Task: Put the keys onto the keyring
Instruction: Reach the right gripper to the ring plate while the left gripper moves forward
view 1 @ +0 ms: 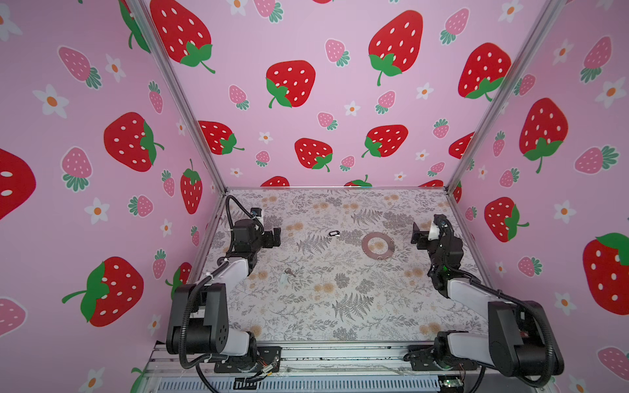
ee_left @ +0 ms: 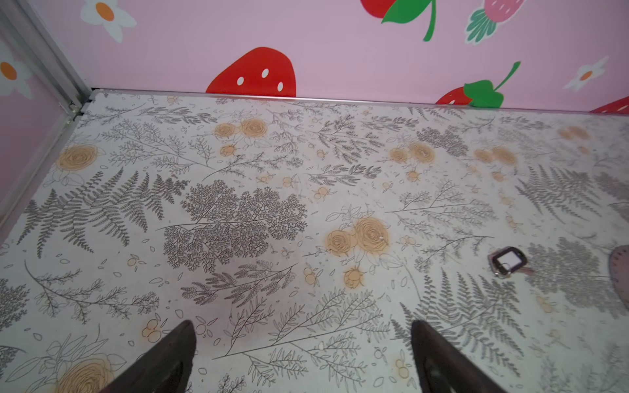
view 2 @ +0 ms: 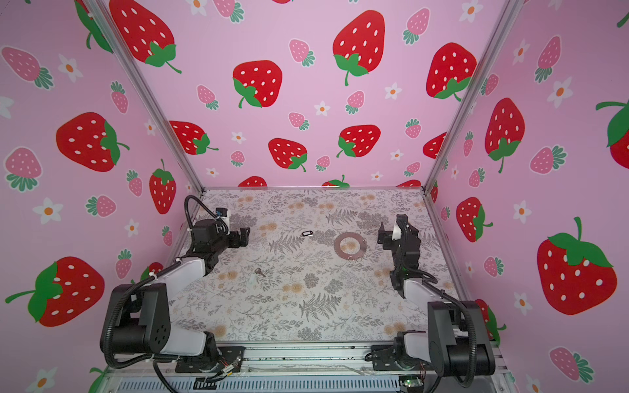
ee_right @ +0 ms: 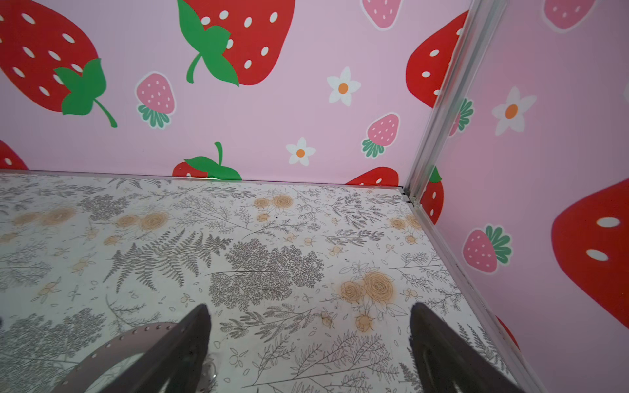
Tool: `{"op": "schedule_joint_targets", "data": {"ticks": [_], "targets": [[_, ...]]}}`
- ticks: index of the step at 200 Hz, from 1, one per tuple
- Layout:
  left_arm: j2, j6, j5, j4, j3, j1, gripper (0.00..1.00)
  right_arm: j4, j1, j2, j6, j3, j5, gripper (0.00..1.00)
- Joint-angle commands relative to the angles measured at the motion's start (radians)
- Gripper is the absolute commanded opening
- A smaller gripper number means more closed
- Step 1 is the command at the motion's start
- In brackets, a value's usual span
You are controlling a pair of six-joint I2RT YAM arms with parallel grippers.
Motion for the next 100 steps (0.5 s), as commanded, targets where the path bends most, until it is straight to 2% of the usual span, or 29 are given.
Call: {"op": "schedule_joint_targets", "data": {"ticks": [1,19,40,53,71,100], "targets": [[-0.048,-0.04,0.024,-0.23,0.041,-0.051,1.0,-0.317,0.033,-0.026,0.073,0.063,-0.068,0.93],[-0.099,-0.005,-0.05,-0.345,0.084,-0.167,1.0,-0.517,0.041,-0.019,0.127,0.14,-0.094,0.92],[-0.149,0.049,-0.184,-0.469,0.127,-0.339,1.0,-0.605,0.068,0.009,0.153,0.163,-0.159,0.9],[-0.167,0.041,-0.23,-0.489,0.128,-0.406,1.0,-0.664,0.094,0.034,0.163,0.183,-0.173,0.89],[-0.179,0.017,-0.254,-0.486,0.121,-0.458,1.0,-0.697,0.139,0.066,0.165,0.198,-0.167,0.88],[-0.19,0.002,-0.233,-0.48,0.113,-0.483,1.0,-0.71,0.196,0.15,0.15,0.239,-0.18,0.87]]}}
